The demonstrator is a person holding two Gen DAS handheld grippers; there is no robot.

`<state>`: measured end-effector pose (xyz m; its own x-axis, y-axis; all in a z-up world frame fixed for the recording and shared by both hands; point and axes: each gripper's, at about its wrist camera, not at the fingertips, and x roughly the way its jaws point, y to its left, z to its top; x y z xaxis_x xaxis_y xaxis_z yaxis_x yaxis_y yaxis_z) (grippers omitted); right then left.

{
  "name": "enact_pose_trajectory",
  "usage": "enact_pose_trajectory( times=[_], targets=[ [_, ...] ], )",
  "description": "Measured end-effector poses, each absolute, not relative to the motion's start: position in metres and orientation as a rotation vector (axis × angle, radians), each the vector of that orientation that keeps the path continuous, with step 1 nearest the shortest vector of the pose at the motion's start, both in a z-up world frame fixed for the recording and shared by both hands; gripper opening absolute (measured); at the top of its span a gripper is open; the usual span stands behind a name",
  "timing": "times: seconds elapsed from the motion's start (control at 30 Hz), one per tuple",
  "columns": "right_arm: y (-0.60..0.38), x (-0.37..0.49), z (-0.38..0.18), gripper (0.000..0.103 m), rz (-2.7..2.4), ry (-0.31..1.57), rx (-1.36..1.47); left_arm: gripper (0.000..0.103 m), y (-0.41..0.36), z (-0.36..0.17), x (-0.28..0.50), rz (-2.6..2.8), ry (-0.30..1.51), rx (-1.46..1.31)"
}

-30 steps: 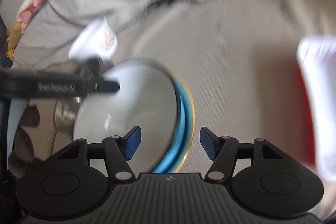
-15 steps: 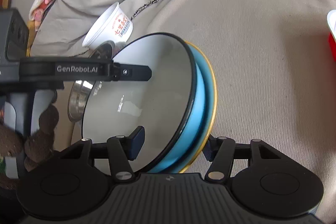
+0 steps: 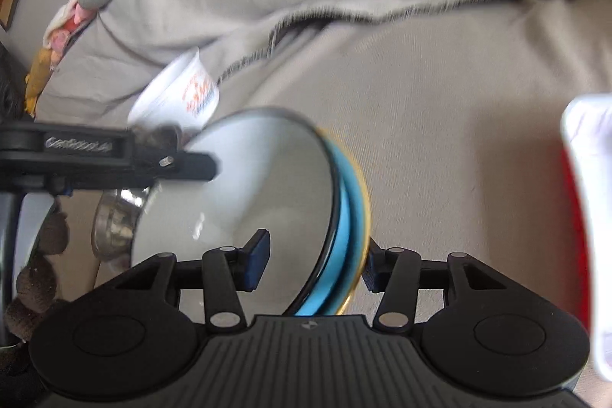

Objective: Organize plates and bowls
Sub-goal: 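Release the nested bowls and grasp the small white bowl with the right gripper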

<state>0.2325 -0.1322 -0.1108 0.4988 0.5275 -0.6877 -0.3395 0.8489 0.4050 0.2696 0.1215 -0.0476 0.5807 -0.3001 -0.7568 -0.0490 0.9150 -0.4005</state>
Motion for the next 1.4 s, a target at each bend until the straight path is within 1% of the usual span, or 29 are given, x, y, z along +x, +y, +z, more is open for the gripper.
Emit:
enact_pose_trajectory(
  times=[0.13,0.2,0.27,0.33,0.37,0.43,0.53,0.63,0.77,0.8,0.83,0.87,0.93,0.97,1.0,1.03,1.1,1.17,1.23,1.3,1.37,1.4],
  targets=[
    [-0.133,0.233,-0.062,0.052,0.475,0.750,0.145,0.035,0.153,-0.002,0.267,-0.073,0.761,-0.532],
    [-0.125,0.244,-0.032,0.052,0.427,0.682,0.097,0.035,0.179,0.019,0.280,-0.016,0.666,-0.642],
    [-0.111,0.256,-0.003,0.054,0.380,0.629,0.052,0.035,0.205,0.030,0.296,0.055,0.586,-0.675],
    [-0.093,0.270,0.021,0.068,0.367,0.631,0.020,0.035,0.238,0.020,0.304,0.128,0.511,-0.743],
    [-0.083,0.277,0.030,0.070,0.370,0.645,0.010,0.035,0.254,0.009,0.306,0.170,0.510,-0.757],
    [-0.058,0.290,0.041,0.073,0.397,0.693,-0.028,0.035,0.284,-0.018,0.307,0.270,0.573,-0.798],
    [-0.006,0.314,0.038,0.073,0.401,0.787,-0.085,0.035,0.322,-0.053,0.318,0.292,0.720,-0.881],
    [0.046,0.341,0.017,0.073,0.425,0.868,-0.089,0.035,0.332,-0.069,0.321,0.233,0.724,-0.917],
    [0.102,0.377,-0.021,0.073,0.413,0.932,-0.038,0.035,0.335,-0.074,0.317,0.313,0.727,-0.852],
    [0.112,0.384,-0.031,0.073,0.386,0.940,-0.036,0.029,0.335,-0.075,0.316,0.340,0.725,-0.847],
    [0.120,0.392,-0.041,0.071,0.365,0.956,-0.030,0.024,0.336,-0.076,0.316,0.352,0.715,-0.850],
    [0.127,0.398,-0.051,0.066,0.354,0.982,-0.021,0.022,0.336,-0.076,0.315,0.355,0.706,-0.855],
    [0.136,0.411,-0.070,0.036,0.362,1.063,0.005,0.020,0.337,-0.075,0.310,0.339,0.681,-0.871],
    [0.138,0.414,-0.075,0.030,0.376,1.096,0.026,0.020,0.337,-0.072,0.304,0.334,0.661,-0.872],
    [0.140,0.415,-0.079,0.021,0.395,1.124,0.051,0.020,0.338,-0.068,0.298,0.328,0.633,-0.868],
    [0.140,0.413,-0.080,0.017,0.406,1.136,0.064,0.021,0.338,-0.064,0.291,0.323,0.602,-0.863],
    [0.141,0.409,-0.081,0.013,0.410,1.140,0.051,0.021,0.339,-0.054,0.277,0.326,0.553,-0.859],
    [0.139,0.404,-0.081,0.012,0.413,1.126,0.025,0.021,0.341,-0.048,0.266,0.368,0.546,-0.848],
    [0.131,0.401,-0.079,0.010,0.446,1.118,0.041,0.021,0.340,-0.044,0.269,0.376,0.594,-0.822],
    [0.123,0.403,-0.077,0.009,0.477,1.105,0.062,0.023,0.333,-0.045,0.286,0.304,0.680,-0.783],
    [0.113,0.404,-0.077,0.008,0.496,1.103,0.082,0.028,0.320,-0.051,0.310,0.279,0.773,-0.717],
    [0.107,0.407,-0.078,0.009,0.491,1.110,0.096,0.028,0.313,-0.055,0.321,0.310,0.812,-0.674]
  ],
)
